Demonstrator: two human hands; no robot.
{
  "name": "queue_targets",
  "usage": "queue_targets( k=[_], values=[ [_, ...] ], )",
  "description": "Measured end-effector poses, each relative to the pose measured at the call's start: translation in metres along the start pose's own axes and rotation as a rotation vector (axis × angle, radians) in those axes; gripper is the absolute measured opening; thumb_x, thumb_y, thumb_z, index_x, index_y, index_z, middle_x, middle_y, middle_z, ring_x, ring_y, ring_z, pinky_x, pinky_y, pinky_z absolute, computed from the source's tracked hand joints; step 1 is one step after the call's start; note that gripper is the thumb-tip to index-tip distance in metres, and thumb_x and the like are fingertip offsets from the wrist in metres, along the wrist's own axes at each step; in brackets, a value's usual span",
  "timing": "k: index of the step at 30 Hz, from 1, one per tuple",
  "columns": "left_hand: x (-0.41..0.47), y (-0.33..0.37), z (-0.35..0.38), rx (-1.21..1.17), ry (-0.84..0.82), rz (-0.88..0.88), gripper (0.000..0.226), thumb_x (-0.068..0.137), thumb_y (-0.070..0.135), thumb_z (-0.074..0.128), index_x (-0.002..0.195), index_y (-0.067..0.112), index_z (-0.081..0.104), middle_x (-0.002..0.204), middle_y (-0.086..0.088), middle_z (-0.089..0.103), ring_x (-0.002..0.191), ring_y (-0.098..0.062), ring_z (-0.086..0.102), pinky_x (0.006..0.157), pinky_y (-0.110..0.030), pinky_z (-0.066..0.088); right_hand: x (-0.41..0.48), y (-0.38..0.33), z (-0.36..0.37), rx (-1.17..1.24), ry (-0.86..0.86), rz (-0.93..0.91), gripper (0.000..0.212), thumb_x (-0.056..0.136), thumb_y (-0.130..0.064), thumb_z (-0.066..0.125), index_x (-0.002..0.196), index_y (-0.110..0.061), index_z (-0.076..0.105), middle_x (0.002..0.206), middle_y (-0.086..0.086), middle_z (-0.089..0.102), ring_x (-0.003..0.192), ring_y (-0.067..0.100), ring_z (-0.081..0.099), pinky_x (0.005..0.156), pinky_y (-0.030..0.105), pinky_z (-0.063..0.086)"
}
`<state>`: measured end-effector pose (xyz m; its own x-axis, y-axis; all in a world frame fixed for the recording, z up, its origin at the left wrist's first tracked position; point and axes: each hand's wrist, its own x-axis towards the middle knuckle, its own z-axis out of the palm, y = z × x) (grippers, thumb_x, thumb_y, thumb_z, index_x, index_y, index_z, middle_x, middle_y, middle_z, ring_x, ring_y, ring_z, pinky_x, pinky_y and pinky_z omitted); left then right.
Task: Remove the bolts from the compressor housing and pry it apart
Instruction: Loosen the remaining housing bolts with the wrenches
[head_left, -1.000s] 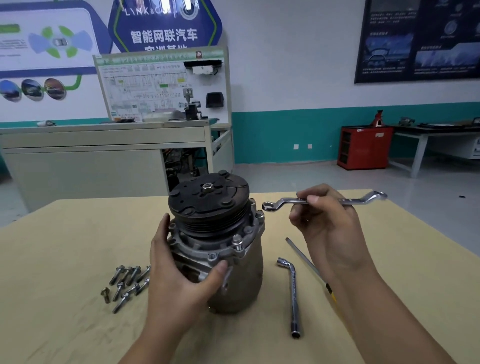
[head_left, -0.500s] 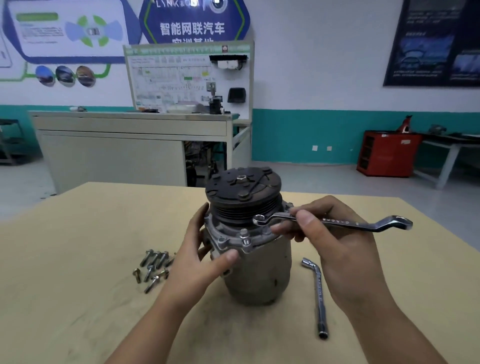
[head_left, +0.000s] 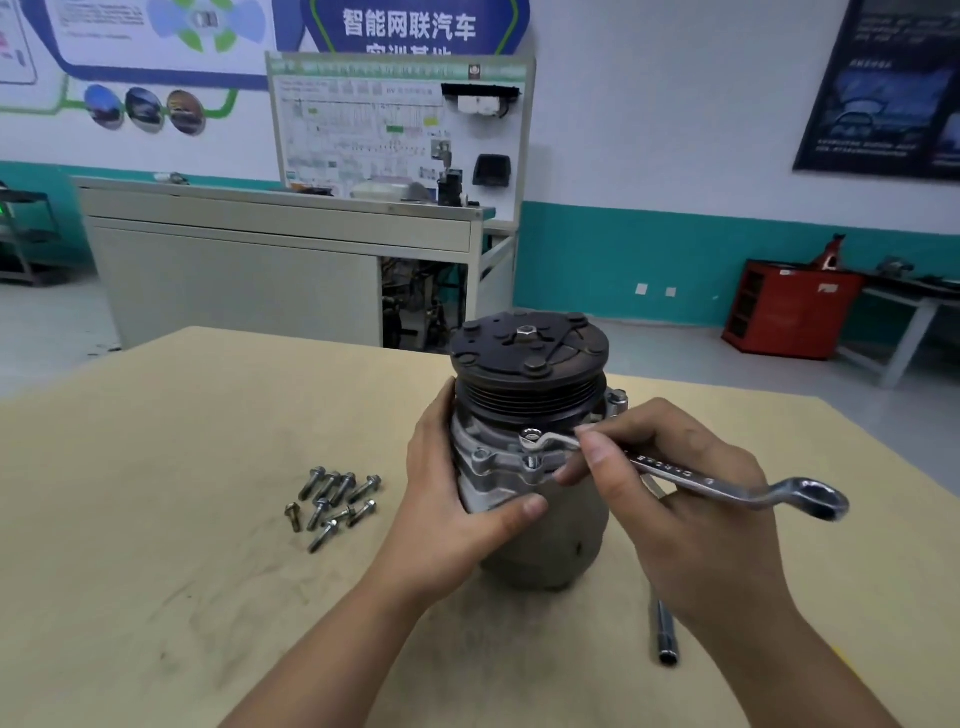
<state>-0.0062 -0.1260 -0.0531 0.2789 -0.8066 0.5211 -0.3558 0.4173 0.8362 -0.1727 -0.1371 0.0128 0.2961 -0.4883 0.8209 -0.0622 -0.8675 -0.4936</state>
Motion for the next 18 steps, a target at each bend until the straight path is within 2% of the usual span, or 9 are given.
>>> queue_targets(
  k=[4, 6, 10, 15, 18],
  values=[
    [0.0, -0.001, 0.001, -0.022, 0.016, 0.005, 0.108, 0.054, 0.066, 0.077, 0.144, 0.044, 0.02, 0.15, 0.012, 0.033, 0.142, -0.014, 0.029, 0.114, -0.049, 0.03, -0.001, -0.005, -0.001, -0.055, -0.027, 0.004, 0.014, 0.085, -0.029, 0.054, 0.08, -0.021, 0.064, 0.073, -0.01, 0.068, 0.073, 0.007, 0.066, 0.067, 0.02, 0.05],
    [-0.001, -0.002, 0.001, -0.032, 0.014, -0.003, 0.111, 0.053, 0.069, 0.077, 0.145, 0.042, 0.021, 0.15, 0.013, 0.033, 0.141, -0.013, 0.03, 0.113, -0.048, 0.031, -0.002, -0.009, -0.002, -0.042, -0.061, 0.047, 0.013, 0.084, -0.031, 0.053, 0.082, -0.025, 0.065, 0.074, -0.011, 0.069, 0.076, 0.007, 0.067, 0.068, 0.017, 0.049],
    [-0.002, -0.003, 0.002, -0.021, 0.022, -0.008, 0.107, 0.055, 0.062, 0.078, 0.145, 0.044, 0.021, 0.149, 0.015, 0.033, 0.14, -0.009, 0.03, 0.113, -0.046, 0.032, -0.001, -0.016, -0.006, -0.076, -0.12, 0.114, 0.02, 0.08, -0.038, 0.053, 0.086, -0.028, 0.069, 0.078, -0.014, 0.07, 0.08, 0.005, 0.067, 0.069, 0.014, 0.049],
    [-0.004, -0.002, 0.002, -0.013, 0.04, -0.014, 0.104, 0.055, 0.061, 0.077, 0.142, 0.049, 0.021, 0.147, 0.018, 0.034, 0.139, -0.006, 0.032, 0.113, -0.045, 0.034, 0.003, -0.026, -0.009, -0.227, -0.223, 0.111, 0.016, 0.081, -0.028, 0.058, 0.089, -0.026, 0.071, 0.082, -0.015, 0.07, 0.08, 0.003, 0.066, 0.07, 0.026, 0.051],
    [-0.004, -0.001, 0.002, 0.001, 0.052, -0.001, 0.1, 0.055, 0.059, 0.076, 0.14, 0.052, 0.022, 0.146, 0.019, 0.035, 0.138, -0.006, 0.032, 0.113, -0.043, 0.034, 0.002, -0.031, -0.006, -0.187, -0.216, 0.159, 0.013, 0.081, -0.026, 0.057, 0.085, -0.028, 0.07, 0.082, -0.017, 0.07, 0.078, 0.001, 0.066, 0.068, 0.021, 0.05]
  ],
)
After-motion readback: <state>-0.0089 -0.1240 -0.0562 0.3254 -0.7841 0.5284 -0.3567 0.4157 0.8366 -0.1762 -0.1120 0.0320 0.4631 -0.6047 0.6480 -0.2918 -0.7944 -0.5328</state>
